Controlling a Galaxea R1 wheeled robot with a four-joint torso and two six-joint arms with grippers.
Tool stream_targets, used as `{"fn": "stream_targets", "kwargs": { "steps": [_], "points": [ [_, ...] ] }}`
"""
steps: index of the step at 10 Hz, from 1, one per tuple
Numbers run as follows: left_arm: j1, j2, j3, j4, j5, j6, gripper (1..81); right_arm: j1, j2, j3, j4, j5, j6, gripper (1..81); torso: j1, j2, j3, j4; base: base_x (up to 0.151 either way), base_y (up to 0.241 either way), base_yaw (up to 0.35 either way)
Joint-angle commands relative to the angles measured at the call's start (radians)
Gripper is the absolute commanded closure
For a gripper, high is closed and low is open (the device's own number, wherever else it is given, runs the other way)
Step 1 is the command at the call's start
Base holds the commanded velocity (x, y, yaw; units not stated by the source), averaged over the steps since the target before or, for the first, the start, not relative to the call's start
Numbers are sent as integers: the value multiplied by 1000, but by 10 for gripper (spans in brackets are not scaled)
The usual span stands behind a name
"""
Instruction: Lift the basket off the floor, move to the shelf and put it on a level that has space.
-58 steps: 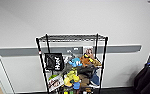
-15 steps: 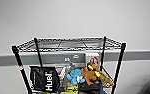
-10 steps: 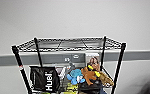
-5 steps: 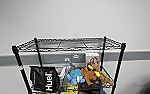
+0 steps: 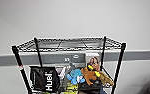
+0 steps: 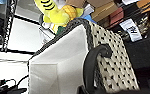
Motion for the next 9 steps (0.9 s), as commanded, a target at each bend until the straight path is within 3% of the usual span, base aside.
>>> {"fn": "stream_targets", "kwargs": {
  "steps": [1,9],
  "points": [
    [-169,-132,205,-3,23,-5,811,167,-101,146,45,-25,6,811,0,0,0,0,0,0,0],
    [-335,-289,466,-3,26,-86,811,347,-270,435,125,-27,8,811,0,0,0,0,0,0,0]
  ]
}}
